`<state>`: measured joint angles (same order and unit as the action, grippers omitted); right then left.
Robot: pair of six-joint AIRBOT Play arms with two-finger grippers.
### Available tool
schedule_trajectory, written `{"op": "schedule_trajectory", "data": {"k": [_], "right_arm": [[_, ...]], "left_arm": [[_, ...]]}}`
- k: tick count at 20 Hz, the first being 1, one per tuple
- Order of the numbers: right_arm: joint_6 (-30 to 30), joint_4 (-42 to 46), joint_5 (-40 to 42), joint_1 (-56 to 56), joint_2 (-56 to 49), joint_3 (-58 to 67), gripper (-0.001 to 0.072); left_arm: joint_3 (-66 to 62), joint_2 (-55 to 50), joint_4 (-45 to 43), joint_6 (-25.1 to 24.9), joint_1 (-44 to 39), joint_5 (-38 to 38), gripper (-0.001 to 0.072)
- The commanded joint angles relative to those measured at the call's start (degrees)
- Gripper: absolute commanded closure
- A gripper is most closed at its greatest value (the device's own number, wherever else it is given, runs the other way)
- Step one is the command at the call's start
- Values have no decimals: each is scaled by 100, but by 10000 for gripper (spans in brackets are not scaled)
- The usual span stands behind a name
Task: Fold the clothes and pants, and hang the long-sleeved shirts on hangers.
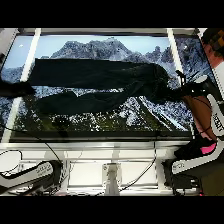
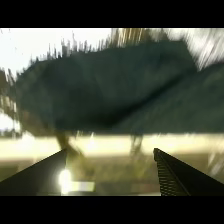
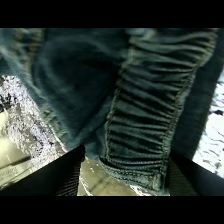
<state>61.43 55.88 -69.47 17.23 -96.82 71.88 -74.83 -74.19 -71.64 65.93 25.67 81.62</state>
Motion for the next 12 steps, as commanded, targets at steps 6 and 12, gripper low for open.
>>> {"op": "schedule_trajectory", "data": {"k": [6,12], "right_arm": [[-267,122,160,-275,-2,-2,164],[-264,326,188,-275,-2,-2,163]], "left_arm": [[2345,168,-337,-1698,-33,-302,127],[2343,179,-334,-2787,-131,-1283,129]]}}
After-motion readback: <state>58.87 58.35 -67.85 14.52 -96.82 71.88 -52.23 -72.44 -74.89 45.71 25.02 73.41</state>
